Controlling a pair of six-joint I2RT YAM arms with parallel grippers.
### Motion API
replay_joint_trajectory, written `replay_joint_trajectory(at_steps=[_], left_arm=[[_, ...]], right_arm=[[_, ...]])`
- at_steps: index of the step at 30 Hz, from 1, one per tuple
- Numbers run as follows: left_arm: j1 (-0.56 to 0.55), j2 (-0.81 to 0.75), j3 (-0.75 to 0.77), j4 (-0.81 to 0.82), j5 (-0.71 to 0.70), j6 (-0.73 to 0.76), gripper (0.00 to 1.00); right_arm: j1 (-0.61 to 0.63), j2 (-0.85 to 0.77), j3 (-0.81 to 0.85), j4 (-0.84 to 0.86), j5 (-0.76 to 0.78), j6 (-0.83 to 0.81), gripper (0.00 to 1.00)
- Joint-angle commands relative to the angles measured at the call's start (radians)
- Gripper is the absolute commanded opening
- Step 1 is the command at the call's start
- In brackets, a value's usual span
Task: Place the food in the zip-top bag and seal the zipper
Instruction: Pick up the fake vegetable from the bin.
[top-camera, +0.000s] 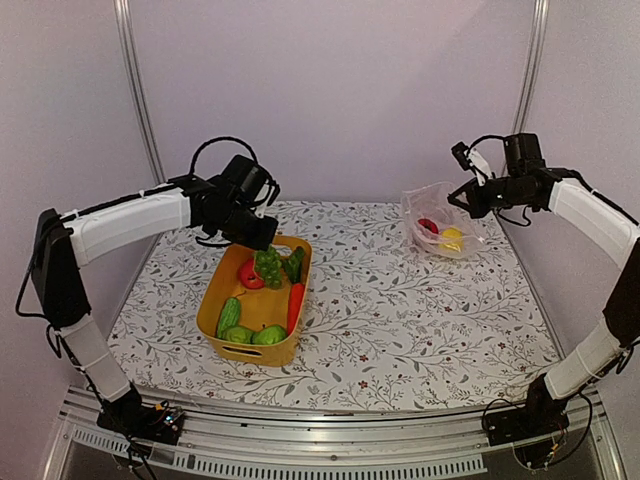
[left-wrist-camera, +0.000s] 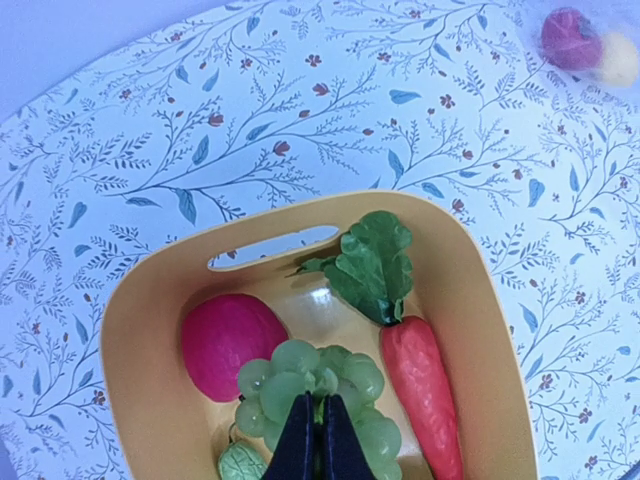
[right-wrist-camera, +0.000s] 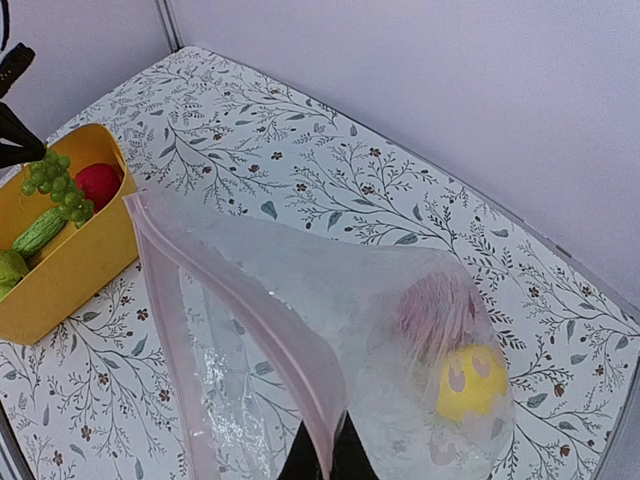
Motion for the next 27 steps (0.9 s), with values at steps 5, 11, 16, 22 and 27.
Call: replay_joint_trajectory(at_steps=[5, 11, 16, 22, 27], left_arm=[[-0.031, -0.134, -0.005, -0.012, -0.042, 0.016, 0.00], [-0.053, -0.177, 0.017, 0.036, -0.044, 0.010, 0.00], [-0.119, -0.189, 0.051, 0.141, -0.023, 0.025, 0.00], [-0.216, -0.118, 0.214, 0.182, -0.013, 0.054, 0.00], [-0.292, -0.077, 0.279, 0.293, 0.017, 0.109, 0.00]], right_arm=[[0.001, 0.018, 0.081, -0.082, -0.004, 0.000, 0.00], [0.007, 0.023, 0.124, -0.133, 0.008, -0.011, 0.00], [0.021, 0.023, 0.134, -0.156, 0.018, -0.013, 0.00], [0.030, 0.020, 0.135, -0.174, 0.027, -0.015, 0.00], [0.038, 0.026, 0.141, -0.181, 0.052, -0.008, 0.00]])
